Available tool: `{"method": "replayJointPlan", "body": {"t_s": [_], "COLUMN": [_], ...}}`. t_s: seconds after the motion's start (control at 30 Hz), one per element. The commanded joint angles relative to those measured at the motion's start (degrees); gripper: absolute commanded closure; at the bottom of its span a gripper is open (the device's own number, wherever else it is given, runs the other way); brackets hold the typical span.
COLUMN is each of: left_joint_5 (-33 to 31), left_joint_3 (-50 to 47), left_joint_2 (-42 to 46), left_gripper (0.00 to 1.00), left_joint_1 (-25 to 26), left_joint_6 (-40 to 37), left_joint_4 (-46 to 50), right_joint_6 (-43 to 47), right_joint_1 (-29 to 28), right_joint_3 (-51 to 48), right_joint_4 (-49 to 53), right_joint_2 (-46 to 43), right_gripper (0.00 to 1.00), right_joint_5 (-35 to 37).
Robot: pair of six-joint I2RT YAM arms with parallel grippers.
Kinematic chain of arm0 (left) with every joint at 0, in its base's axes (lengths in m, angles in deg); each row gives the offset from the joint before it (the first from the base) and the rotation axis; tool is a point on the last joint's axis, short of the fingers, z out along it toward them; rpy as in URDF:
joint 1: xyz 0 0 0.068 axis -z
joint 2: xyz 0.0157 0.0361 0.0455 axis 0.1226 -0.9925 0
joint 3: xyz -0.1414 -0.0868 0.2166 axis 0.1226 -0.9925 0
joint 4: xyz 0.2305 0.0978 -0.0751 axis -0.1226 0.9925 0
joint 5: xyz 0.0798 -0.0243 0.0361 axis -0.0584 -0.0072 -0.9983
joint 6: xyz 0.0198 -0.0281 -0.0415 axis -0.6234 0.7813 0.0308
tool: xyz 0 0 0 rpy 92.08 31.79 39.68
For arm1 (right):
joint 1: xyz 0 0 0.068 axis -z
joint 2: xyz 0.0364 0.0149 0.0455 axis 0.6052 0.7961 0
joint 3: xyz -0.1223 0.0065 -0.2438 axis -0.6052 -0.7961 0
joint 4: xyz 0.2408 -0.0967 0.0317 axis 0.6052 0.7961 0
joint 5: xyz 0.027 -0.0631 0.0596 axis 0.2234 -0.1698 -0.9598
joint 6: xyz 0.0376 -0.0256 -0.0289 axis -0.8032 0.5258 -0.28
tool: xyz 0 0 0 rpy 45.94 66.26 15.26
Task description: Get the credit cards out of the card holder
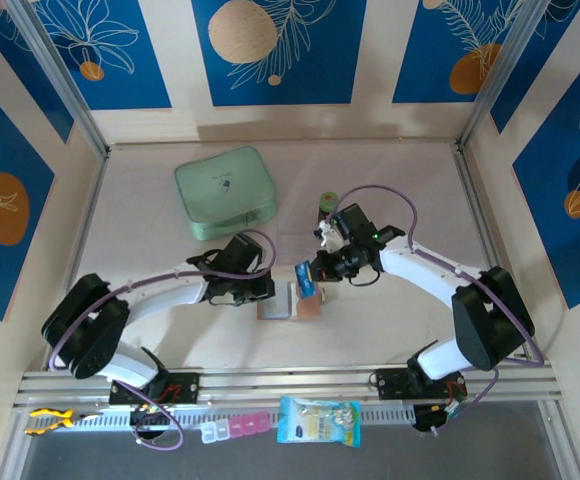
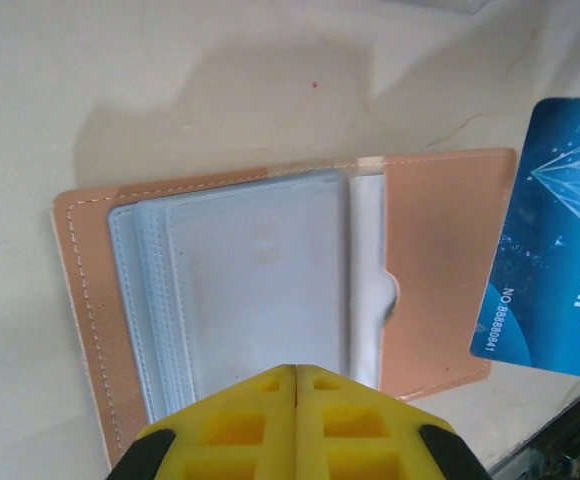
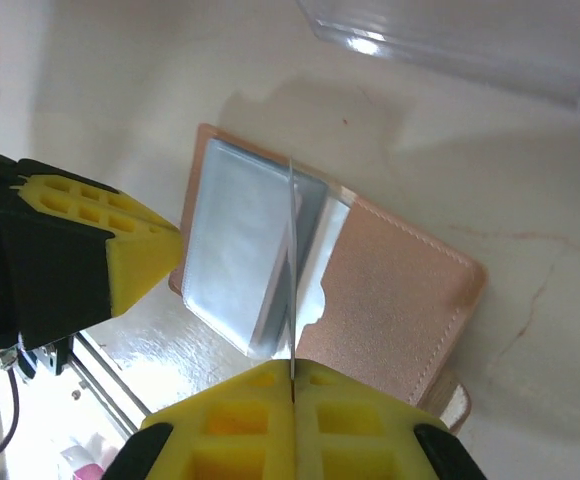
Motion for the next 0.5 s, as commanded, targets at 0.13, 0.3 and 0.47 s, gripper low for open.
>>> {"method": "replayJointPlan", "body": {"t_s": [0.13, 0.3, 0.47], "left_joint_5": [-4.7, -5.2, -6.2], "left_joint_3": [-3.9, -5.4, -6.8], "left_joint_2": [7.1, 9.8, 12.2], "left_gripper": [1.00, 1.00, 1.00], "left_joint_1": [-0.2, -0.7, -1.2], "left_joint_6": [0.9, 1.2, 1.3], "left_joint_4": [0.1, 0.4, 1.2], "right_joint_6": [26.7, 43.4, 58.9], "right_joint_1": [0.0, 0.7, 0.8], "right_joint_3": [8.9, 13.5, 21.0], "right_joint_4": [9.6, 11.9, 18.5], "right_joint_2": [1.2, 2.2, 7.6], "right_gripper": [1.00, 1.00, 1.00], "right_joint_5": [2.5, 3.2, 7.0]}}
